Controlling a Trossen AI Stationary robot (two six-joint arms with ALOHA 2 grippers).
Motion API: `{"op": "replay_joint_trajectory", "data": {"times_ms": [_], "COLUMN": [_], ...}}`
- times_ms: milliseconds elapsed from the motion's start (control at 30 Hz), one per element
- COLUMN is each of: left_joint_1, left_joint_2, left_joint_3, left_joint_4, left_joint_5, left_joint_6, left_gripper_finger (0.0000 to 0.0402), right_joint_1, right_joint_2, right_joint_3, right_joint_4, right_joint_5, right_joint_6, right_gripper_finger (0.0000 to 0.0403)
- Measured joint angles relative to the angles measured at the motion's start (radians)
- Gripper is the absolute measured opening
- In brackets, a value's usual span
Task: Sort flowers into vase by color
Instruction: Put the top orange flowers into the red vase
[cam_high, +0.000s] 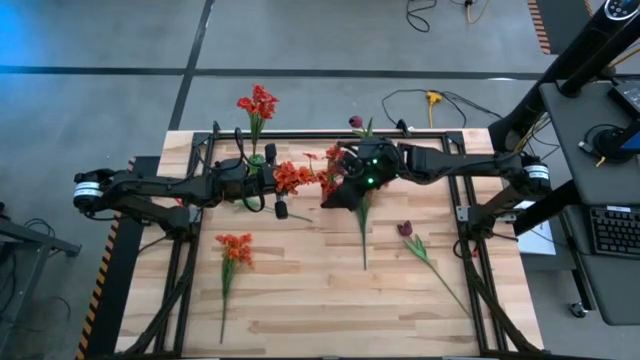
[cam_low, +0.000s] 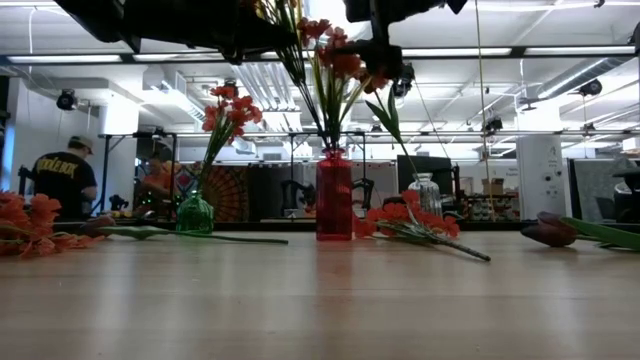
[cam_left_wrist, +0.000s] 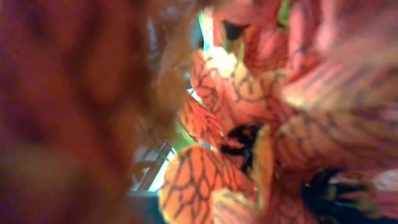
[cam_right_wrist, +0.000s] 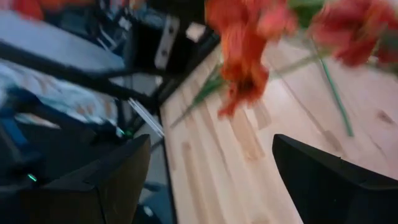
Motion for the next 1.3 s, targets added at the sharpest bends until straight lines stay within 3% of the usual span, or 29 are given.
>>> {"op": "replay_joint_trajectory", "data": {"times_ms": [300, 533, 900, 1067, 1300], "left_joint_1": [0.000, 0.000, 0.000, 0.000, 0.000], "left_joint_2": [0.000, 0.000, 0.000, 0.000, 0.000], "left_joint_3": [0.000, 0.000, 0.000, 0.000, 0.000], "left_joint_4": [-0.002, -0.005, -0.007, -0.027, -0.064], "left_joint_5": [0.000, 0.000, 0.000, 0.000, -0.034], "left_joint_6": [0.000, 0.001, -0.009, 0.001, 0.024], "left_gripper_finger": [0.0012, 0.0012, 0.0018, 0.0060, 0.0184], "right_joint_1": [-0.027, -0.019, -0.009, -0.009, -0.009], "right_joint_2": [0.000, -0.014, -0.006, -0.005, -0.005], "right_joint_3": [0.000, 0.025, 0.001, 0.002, 0.002], "right_joint_4": [0.105, 0.129, 0.127, 0.131, 0.128], "right_joint_5": [-0.004, -0.099, -0.081, -0.036, -0.030], "right_joint_6": [0.134, 0.008, -0.072, -0.063, -0.077], "right_gripper_finger": [0.0327, 0.0327, 0.0327, 0.0327, 0.0327]}}
